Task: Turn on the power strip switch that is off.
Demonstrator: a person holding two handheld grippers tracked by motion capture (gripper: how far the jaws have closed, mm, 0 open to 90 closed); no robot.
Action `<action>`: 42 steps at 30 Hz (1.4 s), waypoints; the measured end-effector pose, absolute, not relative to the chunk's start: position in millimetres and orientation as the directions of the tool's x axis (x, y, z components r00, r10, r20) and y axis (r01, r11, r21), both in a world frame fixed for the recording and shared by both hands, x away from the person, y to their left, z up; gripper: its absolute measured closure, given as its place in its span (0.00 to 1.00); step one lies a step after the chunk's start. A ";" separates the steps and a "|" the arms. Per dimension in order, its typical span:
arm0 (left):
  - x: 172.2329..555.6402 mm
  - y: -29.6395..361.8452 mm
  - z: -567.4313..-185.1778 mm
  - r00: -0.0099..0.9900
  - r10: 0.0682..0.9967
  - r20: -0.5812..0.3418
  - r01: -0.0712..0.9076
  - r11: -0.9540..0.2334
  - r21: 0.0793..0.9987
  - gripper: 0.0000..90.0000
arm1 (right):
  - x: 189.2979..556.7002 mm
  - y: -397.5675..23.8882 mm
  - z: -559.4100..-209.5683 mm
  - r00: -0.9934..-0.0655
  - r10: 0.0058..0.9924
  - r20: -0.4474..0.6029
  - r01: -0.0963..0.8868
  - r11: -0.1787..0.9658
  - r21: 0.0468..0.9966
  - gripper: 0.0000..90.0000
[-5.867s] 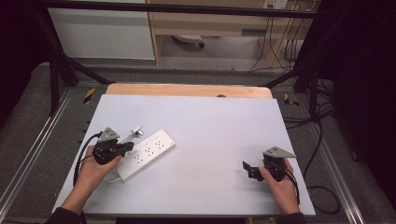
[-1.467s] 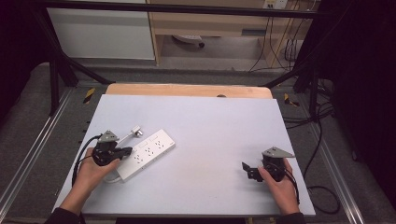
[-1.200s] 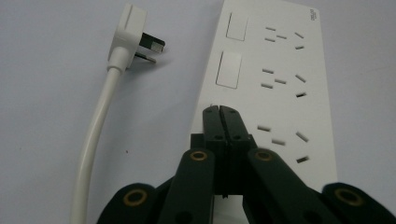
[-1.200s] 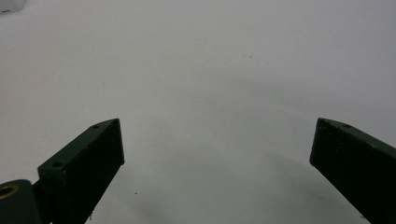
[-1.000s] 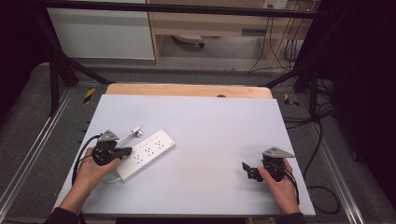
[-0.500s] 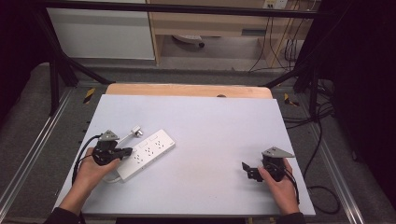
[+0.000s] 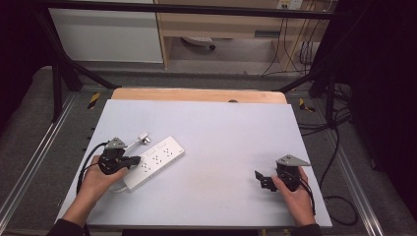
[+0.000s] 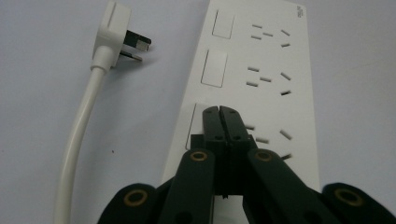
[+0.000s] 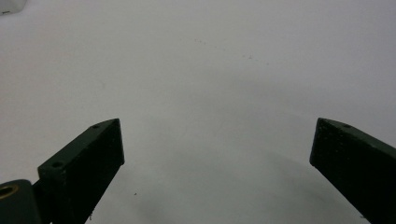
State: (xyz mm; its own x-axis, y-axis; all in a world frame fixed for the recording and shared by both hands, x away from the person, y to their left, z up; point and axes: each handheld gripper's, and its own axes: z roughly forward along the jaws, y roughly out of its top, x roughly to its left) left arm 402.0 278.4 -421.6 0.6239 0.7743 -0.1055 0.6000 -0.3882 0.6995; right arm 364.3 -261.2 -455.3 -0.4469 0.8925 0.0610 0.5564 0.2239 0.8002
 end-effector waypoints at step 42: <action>397.9 265.9 -415.1 0.652 0.752 -0.092 0.534 -0.370 0.761 0.85 | 364.2 -261.9 -455.2 -0.448 0.892 0.056 0.553 0.227 0.802 0.04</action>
State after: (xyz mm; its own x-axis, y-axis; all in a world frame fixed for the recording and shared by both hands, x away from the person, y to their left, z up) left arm 397.9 265.9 -415.1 0.6524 0.7523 -0.0921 0.5336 -0.3697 0.7607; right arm 364.2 -261.9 -455.2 -0.4477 0.8924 0.0563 0.5529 0.2267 0.8018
